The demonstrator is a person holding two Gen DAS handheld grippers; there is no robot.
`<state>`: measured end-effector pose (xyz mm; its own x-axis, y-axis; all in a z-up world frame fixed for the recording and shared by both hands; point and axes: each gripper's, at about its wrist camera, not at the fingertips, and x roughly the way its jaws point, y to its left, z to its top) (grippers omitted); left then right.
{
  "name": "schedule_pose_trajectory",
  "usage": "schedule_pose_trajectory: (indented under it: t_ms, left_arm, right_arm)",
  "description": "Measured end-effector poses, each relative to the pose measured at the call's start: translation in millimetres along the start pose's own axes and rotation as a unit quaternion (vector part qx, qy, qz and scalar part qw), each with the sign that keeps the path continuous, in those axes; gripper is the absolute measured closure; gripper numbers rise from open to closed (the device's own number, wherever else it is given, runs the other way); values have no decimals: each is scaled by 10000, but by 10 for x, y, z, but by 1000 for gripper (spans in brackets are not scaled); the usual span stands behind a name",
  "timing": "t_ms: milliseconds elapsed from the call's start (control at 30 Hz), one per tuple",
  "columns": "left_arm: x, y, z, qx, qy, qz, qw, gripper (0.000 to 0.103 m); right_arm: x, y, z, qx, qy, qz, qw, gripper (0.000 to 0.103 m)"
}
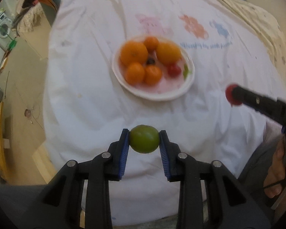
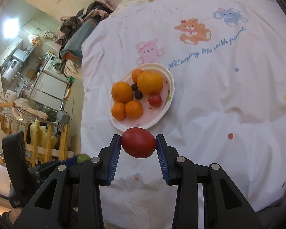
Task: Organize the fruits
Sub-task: 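Carry the red and green tomatoes over the plate with both grippers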
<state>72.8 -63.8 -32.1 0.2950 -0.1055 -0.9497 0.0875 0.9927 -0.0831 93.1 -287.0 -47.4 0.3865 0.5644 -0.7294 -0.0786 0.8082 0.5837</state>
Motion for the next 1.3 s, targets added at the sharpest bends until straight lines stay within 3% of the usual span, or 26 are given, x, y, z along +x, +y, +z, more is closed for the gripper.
schedule_pose_trajectory:
  t_ms: [267,600,1067,1300]
  left_arm:
    - [-70,214,419,-41,-237,133,9996,76]
    - [118,222,799,-4,-242,199,9995,76]
    - [665,180,1015,-81,99,-14,9999,76]
    - [802,200,1072,-144,156,-9,9998,76]
  right_arm:
    - [-27,-46,259,-7,-193,-39,9998,63]
    - [150,-127,598,22,-161,-96,9998,63]
    - [953,-213,736,269,815,59,9963,63]
    - [1120,-244,679,287,1043,-47,9941,61]
